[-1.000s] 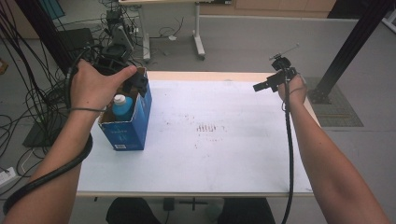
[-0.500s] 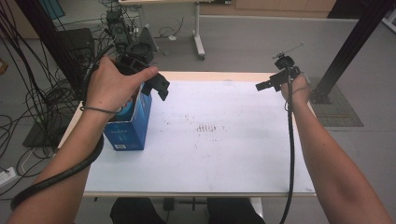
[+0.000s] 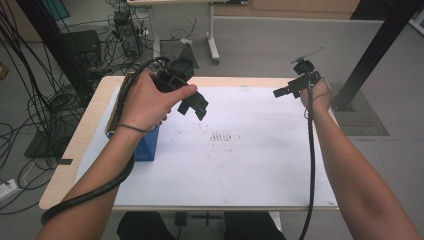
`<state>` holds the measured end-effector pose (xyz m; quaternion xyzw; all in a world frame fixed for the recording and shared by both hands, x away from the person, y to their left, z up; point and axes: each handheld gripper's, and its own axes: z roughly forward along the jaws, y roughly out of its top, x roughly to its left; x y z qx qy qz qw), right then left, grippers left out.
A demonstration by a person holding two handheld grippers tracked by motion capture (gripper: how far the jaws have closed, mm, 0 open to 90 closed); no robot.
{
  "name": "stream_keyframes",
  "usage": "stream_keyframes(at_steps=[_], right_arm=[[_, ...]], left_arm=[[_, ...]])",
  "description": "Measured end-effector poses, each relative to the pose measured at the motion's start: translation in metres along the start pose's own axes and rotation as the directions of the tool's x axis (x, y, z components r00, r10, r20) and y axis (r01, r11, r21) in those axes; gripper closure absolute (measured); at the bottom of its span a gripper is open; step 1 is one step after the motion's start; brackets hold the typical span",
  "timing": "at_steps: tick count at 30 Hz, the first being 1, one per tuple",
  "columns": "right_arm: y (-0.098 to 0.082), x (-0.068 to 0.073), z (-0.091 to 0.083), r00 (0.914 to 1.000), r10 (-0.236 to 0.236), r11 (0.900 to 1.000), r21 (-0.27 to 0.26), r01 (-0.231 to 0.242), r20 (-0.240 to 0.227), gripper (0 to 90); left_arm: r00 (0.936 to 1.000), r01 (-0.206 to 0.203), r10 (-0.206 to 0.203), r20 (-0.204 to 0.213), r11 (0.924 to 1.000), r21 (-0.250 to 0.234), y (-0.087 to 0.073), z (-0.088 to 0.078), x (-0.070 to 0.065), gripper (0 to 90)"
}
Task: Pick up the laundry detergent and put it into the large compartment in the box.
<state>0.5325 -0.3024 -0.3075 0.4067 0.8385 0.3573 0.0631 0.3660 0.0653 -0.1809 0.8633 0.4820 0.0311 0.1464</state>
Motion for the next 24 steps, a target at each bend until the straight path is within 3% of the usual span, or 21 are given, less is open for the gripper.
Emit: stream_keyframes(at_steps=[8,18,24], right_arm=[[-0.005,-0.002,0.003,1.0,0.004,1.0,0.008,-0.004,0.0,1.9],[-0.008,-0.002,0.007,1.0,0.003,1.0,0.019,-0.003,-0.002,2.0],[-0.007,0.0,0.007,1.0,-0.003,1.0,0.017,0.003,-0.003,1.9]], left_arm=[[0.9997,-0.02,0.019,0.012,0.9985,0.052,-0.002,0.038,-0.003,6.7],[0.9995,-0.031,0.032,-0.002,0.9979,0.057,-0.008,0.068,-0.006,7.0],[0.9992,-0.039,0.038,0.012,0.9969,0.069,-0.012,0.089,-0.011,7.1]])
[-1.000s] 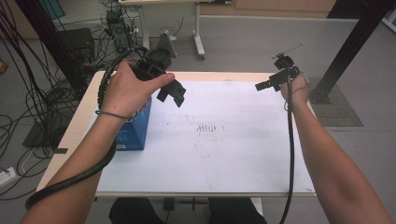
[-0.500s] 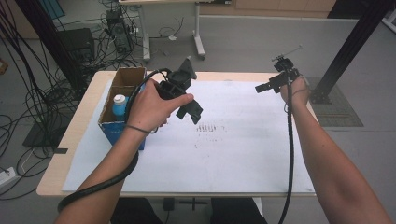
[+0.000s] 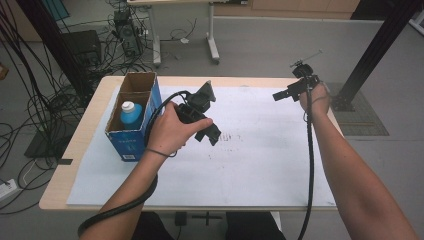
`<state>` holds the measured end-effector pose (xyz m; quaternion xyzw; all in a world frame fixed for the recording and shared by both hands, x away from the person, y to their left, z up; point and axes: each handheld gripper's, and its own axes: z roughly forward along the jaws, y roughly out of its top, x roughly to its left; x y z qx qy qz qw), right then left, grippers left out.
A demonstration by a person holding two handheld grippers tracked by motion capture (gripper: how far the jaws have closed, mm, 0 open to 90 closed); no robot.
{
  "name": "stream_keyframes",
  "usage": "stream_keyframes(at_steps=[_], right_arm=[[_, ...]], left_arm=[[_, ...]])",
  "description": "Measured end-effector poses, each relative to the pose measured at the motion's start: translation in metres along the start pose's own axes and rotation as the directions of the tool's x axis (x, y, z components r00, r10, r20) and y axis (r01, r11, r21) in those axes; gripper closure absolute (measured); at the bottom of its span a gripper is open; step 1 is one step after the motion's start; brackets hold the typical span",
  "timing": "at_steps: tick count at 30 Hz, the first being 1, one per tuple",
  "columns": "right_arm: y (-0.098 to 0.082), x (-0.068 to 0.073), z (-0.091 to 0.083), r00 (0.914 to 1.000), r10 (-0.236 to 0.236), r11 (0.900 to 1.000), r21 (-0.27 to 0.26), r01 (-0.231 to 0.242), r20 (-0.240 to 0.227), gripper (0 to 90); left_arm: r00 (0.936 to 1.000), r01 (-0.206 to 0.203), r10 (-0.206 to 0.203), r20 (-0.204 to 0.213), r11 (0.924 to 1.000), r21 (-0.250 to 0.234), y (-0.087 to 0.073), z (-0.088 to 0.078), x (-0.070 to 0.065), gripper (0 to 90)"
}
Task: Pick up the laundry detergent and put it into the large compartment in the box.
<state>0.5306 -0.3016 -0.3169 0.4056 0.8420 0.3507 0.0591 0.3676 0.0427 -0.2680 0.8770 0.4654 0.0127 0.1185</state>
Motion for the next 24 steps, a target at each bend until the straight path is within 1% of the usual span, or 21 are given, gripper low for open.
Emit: stream_keyframes(at_steps=[4,8,12,14,16,17,24], right_arm=[[0.0,0.001,-0.001,1.0,-0.003,1.0,0.0,0.003,-0.001,2.0],[-0.001,0.001,-0.001,1.0,-0.002,1.0,-0.001,0.002,-0.002,1.9],[-0.002,0.001,0.0,1.0,-0.005,1.0,0.0,0.005,0.001,2.0],[-0.003,0.0,0.0,1.0,-0.002,1.0,-0.002,0.002,0.002,1.9],[-0.003,0.0,0.0,1.0,-0.001,1.0,-0.002,0.001,0.0,2.0],[-0.004,0.0,0.0,1.0,-0.001,1.0,-0.003,0.001,0.001,2.0],[-0.002,0.002,0.001,1.0,-0.007,1.0,-0.002,0.007,0.002,2.0]], left_arm=[[1.0,0.0,0.0,0.004,1.0,-0.001,-0.002,0.011,-0.002,7.2],[0.9997,0.008,-0.008,0.022,1.0,-0.001,-0.004,0.022,-0.005,7.2],[0.9999,0.007,-0.007,0.009,0.9999,0.01,-0.007,0.034,-0.007,7.2],[0.9999,0.007,-0.007,0.011,0.9998,0.018,-0.009,0.039,-0.007,7.2],[0.9998,0.007,-0.008,0.021,0.9999,0.015,-0.01,0.043,-0.006,7.1],[0.9996,0.016,-0.016,0.023,0.9998,0.009,-0.011,0.045,-0.006,7.2],[0.9991,0.024,-0.024,0.034,0.9994,0.024,-0.013,0.052,-0.003,7.2]])
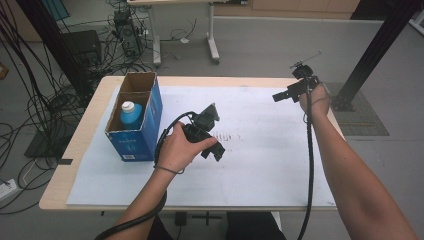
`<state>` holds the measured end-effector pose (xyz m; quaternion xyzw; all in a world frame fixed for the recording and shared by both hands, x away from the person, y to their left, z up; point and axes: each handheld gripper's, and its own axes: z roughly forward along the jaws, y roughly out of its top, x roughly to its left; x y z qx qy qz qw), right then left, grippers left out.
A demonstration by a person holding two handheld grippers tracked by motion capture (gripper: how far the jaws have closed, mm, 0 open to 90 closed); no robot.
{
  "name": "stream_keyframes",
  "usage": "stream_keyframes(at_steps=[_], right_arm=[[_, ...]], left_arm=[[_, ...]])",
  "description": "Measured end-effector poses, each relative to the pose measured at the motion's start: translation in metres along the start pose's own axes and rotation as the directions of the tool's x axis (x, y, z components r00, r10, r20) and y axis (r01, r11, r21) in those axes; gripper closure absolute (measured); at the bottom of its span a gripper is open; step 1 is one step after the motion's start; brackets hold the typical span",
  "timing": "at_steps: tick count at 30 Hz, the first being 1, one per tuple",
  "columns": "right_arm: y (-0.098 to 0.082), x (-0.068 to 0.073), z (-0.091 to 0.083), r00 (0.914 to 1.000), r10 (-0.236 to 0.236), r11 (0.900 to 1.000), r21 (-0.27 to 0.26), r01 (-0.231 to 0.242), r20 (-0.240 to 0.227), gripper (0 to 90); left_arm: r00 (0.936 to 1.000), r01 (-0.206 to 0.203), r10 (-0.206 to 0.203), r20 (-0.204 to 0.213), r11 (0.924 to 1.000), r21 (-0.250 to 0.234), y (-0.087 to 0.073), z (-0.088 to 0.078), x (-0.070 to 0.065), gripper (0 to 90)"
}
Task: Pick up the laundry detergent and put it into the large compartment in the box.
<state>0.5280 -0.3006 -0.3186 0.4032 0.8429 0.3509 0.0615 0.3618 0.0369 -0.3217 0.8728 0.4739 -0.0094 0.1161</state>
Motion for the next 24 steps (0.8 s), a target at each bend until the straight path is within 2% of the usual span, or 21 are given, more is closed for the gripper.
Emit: stream_keyframes(at_steps=[10,24], right_arm=[[0.0,0.001,-0.0013,1.0,0.0,1.0,0.001,0.0,0.006,2.0],[0.002,0.0045,0.0013,0.9999,-0.009,1.0,0.006,0.009,0.007,2.0]], left_arm=[[1.0,-0.002,0.002,0.001,1.0,0.007,-0.0025,0.0011,0.0026,7.2],[0.9998,0.018,-0.018,0.003,0.9998,0.002,-0.0054,0.0002,0.0052,7.2]])
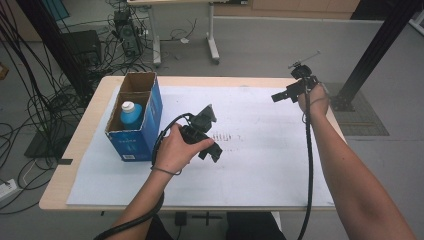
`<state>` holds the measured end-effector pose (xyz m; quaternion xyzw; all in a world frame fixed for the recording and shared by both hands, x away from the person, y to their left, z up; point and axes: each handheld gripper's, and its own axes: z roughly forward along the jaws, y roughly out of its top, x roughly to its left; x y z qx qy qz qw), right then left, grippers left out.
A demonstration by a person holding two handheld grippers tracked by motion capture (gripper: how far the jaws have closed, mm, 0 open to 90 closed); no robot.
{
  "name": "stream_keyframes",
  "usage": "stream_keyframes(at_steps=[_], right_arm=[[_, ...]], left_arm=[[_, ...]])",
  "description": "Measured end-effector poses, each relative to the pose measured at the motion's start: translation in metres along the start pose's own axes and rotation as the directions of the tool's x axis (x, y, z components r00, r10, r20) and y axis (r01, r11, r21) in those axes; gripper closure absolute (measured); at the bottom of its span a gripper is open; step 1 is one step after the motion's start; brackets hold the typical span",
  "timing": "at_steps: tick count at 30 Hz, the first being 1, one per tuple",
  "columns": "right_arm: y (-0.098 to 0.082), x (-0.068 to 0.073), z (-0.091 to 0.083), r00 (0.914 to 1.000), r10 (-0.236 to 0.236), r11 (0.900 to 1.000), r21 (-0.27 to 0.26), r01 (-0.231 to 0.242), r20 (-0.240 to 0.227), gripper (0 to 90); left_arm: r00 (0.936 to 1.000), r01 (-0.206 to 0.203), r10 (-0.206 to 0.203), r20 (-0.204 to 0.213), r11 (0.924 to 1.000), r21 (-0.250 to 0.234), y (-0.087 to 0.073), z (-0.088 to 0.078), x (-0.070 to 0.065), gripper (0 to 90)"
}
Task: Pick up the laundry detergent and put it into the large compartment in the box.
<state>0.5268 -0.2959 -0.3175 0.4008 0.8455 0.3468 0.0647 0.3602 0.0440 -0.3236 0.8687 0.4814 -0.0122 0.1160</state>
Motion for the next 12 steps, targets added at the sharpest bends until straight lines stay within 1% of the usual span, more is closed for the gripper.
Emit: stream_keyframes(at_steps=[12], right_arm=[[-0.0012,0.0074,-0.0055,1.0,-0.005,1.0,-0.01,0.005,0.001,2.0]], left_arm=[[1.0,-0.004,0.004,-0.002,1.0,-0.003,-0.0047,-0.0049,-0.0019,7.2]])
